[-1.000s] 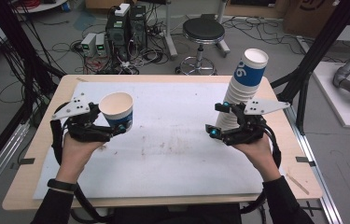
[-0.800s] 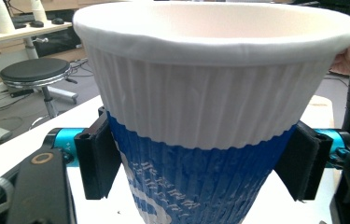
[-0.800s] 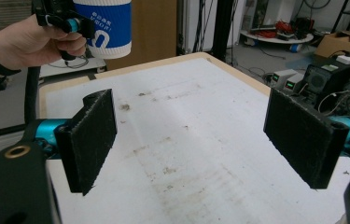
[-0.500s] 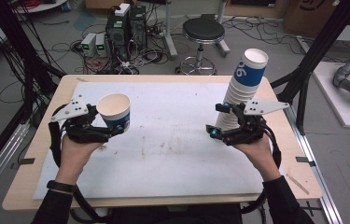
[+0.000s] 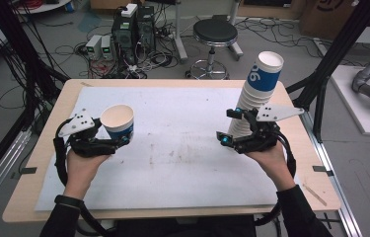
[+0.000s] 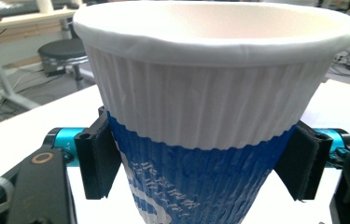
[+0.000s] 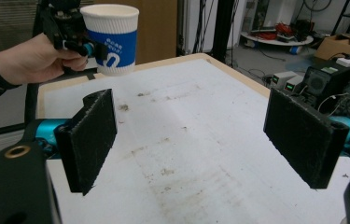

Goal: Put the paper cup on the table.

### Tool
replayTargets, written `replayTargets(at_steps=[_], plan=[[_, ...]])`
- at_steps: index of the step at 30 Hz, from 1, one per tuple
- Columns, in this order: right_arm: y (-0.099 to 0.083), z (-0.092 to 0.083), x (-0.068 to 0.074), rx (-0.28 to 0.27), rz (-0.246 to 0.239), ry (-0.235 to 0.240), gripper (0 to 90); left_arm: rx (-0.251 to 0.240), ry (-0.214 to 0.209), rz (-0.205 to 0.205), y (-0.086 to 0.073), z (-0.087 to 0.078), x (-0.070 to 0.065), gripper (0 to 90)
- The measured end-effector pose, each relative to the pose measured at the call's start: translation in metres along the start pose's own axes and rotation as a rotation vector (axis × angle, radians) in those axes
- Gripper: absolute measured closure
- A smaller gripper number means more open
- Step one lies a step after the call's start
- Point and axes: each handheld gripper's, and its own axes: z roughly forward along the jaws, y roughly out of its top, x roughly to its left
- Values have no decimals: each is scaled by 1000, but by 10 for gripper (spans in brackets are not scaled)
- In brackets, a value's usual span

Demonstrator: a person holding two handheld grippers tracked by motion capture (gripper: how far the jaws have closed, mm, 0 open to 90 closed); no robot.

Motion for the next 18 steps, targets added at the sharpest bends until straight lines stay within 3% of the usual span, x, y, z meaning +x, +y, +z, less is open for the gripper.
replayTargets(at_steps=[18], plan=[[0, 3, -1, 1, -2, 4, 175, 19, 98, -30, -28, 7, 3, 258]])
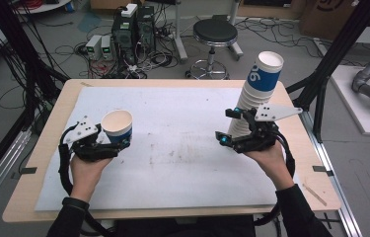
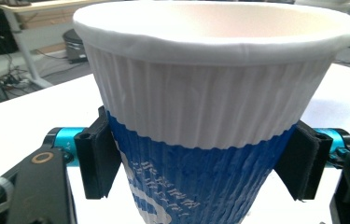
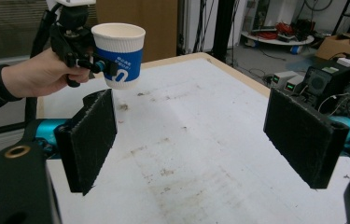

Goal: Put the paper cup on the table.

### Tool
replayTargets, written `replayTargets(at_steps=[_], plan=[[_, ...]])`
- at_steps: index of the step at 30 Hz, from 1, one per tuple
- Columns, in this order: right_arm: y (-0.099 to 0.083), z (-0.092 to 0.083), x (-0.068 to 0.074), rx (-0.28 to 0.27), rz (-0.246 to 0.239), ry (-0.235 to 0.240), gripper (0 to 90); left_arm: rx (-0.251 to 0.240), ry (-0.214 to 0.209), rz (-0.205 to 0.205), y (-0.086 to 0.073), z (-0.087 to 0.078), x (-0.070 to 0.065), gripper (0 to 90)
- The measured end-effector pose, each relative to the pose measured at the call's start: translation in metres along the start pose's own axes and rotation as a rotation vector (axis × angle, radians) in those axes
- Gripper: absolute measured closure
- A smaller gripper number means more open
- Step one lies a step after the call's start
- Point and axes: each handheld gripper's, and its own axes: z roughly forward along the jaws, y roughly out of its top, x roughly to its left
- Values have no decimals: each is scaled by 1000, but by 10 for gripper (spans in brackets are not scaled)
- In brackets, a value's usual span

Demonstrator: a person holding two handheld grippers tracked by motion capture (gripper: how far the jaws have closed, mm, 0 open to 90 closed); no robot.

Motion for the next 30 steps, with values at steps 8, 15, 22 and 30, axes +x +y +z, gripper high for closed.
replayTargets(at_steps=[8, 15, 22, 30], plan=[[0, 0, 0, 4, 3, 0, 174, -16, 41, -47, -20, 7, 14, 255], [0, 1, 0, 7, 1, -1, 174, 12, 83, -84, -32, 10, 21, 255], [0, 1, 1, 5, -1, 1, 175, 28, 121, -109, -42, 13, 19, 255], [0, 3, 1, 10, 0, 6, 174, 61, 153, -120, -50, 21, 21, 253]])
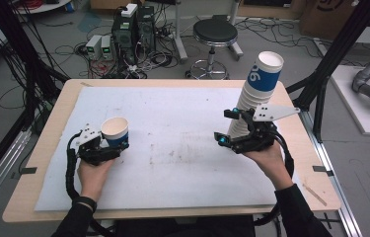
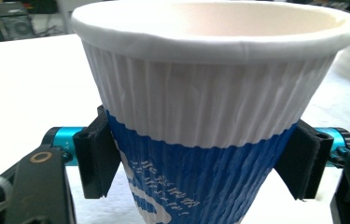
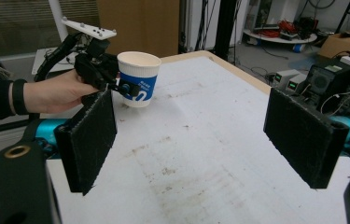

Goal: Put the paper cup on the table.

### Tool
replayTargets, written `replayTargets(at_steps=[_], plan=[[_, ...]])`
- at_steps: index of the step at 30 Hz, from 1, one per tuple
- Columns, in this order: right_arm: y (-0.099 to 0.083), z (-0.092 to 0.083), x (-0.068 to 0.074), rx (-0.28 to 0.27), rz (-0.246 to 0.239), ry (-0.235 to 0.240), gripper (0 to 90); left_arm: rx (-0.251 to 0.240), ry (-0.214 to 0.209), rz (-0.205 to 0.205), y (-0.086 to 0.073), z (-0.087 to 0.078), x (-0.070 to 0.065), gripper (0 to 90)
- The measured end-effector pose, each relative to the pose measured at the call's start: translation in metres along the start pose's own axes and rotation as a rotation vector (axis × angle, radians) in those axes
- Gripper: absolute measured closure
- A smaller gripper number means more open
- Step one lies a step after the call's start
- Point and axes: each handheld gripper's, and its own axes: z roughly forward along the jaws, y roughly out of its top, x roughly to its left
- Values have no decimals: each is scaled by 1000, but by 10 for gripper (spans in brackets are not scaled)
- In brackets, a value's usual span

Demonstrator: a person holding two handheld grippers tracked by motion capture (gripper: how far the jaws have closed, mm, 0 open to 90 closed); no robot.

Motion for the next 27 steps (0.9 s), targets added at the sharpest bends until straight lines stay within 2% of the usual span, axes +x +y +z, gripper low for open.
replayTargets(at_steps=[3, 6, 9, 14, 16, 25, 27], plan=[[0, 0, 0, -5, 0, 0, 175, 18, 12, -1, -2, 3, 3, 253], [0, 0, 0, -6, -5, -5, 175, 42, 15, -24, -5, 7, 6, 253], [0, 0, 0, -7, -4, -3, 175, 47, 20, -13, -6, 10, 7, 253], [0, 1, 1, 0, 2, 0, 175, 76, 16, -19, -9, 13, 9, 250], [0, 0, 1, -5, -3, -1, 175, 83, 22, -7, -9, 14, 9, 250], [0, 0, 1, -7, -4, -1, 175, 113, 24, -10, -10, 15, 8, 239], [1, 0, 1, -6, -2, 0, 175, 118, 20, -21, -10, 14, 9, 233]])
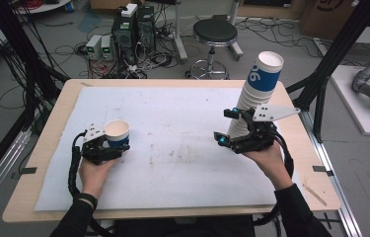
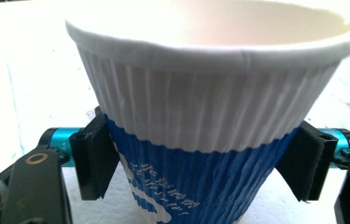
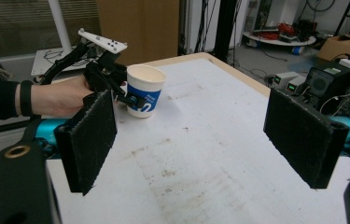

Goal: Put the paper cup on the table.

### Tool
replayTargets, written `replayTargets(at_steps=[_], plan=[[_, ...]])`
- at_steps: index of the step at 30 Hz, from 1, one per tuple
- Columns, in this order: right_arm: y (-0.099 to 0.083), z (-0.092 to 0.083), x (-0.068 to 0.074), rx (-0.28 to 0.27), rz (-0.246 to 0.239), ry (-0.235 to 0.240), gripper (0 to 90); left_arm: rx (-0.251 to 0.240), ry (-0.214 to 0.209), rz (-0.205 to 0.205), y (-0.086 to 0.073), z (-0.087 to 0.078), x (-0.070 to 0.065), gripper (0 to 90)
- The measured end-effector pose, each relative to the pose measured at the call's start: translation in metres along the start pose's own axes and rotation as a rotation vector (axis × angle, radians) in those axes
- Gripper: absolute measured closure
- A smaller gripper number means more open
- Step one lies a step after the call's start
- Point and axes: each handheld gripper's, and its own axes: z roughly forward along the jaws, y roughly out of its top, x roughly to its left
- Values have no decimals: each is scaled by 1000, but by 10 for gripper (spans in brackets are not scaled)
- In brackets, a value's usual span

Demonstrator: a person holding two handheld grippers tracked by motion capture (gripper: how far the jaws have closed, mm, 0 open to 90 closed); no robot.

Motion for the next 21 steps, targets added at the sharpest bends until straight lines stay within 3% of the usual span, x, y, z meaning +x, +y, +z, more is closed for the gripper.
replayTargets(at_steps=[6, 16, 21], plan=[[0, 0, 0, -3, -3, 1, 175, 29, -11, 1, 1, 0, -3, 207], [1, 1, 0, -4, -3, 6, 175, 81, 51, 3, 3, -9, -7, 165], [0, 1, 0, -7, -2, 11, 174, 94, 45, -13, 3, -15, -9, 163]])
